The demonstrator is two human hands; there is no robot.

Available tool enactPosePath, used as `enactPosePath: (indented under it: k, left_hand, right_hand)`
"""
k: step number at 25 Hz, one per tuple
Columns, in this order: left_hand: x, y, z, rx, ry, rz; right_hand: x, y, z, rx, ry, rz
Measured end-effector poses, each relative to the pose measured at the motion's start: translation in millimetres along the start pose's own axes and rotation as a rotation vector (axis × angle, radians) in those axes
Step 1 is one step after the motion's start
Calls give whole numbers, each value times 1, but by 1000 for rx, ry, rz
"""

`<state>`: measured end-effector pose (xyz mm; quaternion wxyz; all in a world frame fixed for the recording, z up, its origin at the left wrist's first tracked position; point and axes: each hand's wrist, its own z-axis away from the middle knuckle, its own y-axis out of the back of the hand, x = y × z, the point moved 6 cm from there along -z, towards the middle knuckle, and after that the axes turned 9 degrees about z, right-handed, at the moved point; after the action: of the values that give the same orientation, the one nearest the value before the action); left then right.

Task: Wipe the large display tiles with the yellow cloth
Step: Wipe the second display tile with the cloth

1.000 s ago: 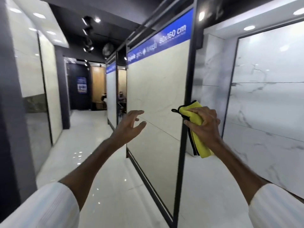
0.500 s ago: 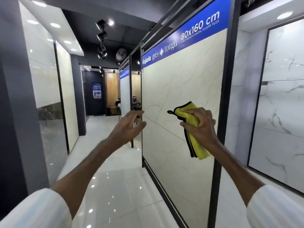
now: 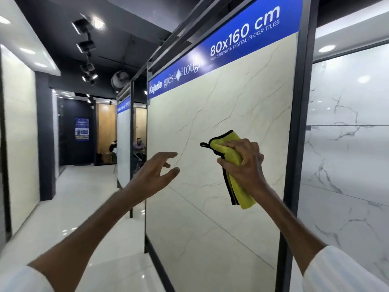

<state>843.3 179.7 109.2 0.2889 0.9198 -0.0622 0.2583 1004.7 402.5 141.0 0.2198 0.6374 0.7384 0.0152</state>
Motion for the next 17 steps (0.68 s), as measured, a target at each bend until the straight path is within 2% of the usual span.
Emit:
enactPosePath:
  k: [5, 9, 13, 17]
  left_hand:
    - [-50, -32, -99, -30, -180, 161]
    - [-71, -69, -168, -161, -323, 293]
    - [-63, -101, -232, -155, -448, 450]
    - [-47, -141, -264, -136, -596, 522]
  right_hand:
    - [38, -33, -42, 94, -18, 203]
    - [56, -34, -67, 165, -86, 403]
    - [55, -6, -81, 296, -77, 605]
    - [59, 6, -82, 296, -39, 750]
